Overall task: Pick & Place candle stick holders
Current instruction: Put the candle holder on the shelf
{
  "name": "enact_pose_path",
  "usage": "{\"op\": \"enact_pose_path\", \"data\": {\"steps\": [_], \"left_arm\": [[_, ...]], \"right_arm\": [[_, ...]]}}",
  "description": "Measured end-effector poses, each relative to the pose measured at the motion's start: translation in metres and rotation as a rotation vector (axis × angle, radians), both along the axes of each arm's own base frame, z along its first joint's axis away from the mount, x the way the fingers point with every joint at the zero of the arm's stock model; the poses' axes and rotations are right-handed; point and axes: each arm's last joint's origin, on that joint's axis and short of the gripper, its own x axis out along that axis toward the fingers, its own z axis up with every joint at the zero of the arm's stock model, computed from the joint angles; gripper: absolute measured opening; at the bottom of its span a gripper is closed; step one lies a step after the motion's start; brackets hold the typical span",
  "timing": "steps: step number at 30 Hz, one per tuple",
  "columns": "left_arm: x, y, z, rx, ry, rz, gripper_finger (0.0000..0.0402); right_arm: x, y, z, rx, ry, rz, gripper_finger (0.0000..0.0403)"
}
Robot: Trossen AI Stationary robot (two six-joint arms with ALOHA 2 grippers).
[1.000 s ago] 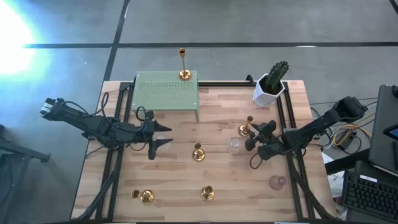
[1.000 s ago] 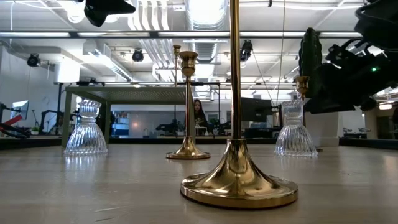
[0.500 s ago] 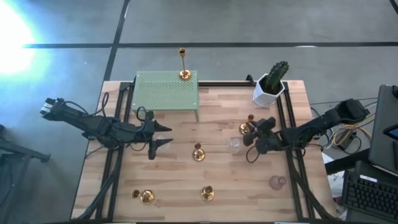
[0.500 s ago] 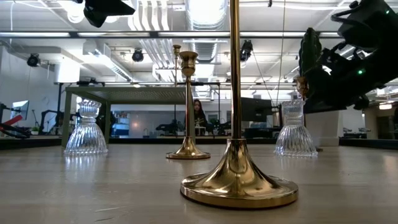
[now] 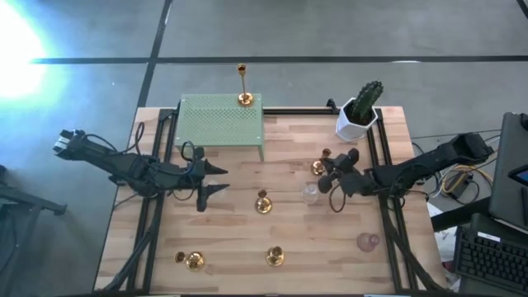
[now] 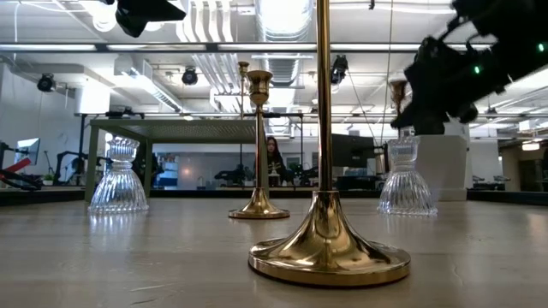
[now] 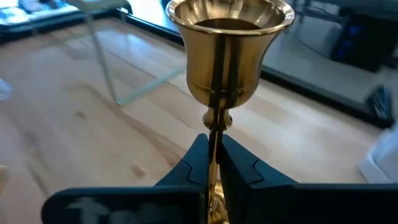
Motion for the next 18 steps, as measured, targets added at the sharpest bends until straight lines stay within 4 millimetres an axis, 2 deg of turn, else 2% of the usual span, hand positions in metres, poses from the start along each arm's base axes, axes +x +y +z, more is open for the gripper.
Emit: {"op": "enact_pose_path", "data": {"steps": [11, 18], "left_arm": [[-0.002, 0.006, 0.001, 0.117, -0.009, 0.203, 0.0204], [-0.006, 0.012, -0.009, 0.192, -0.013, 0.343, 0.0204]], "right_arm": [[0.012, -0.018, 0.100, -0.071, 0.020, 0.174, 0.0010], [0.035, -0.050, 0.138, -0.004, -0.026, 0.412, 0.0009]]}}
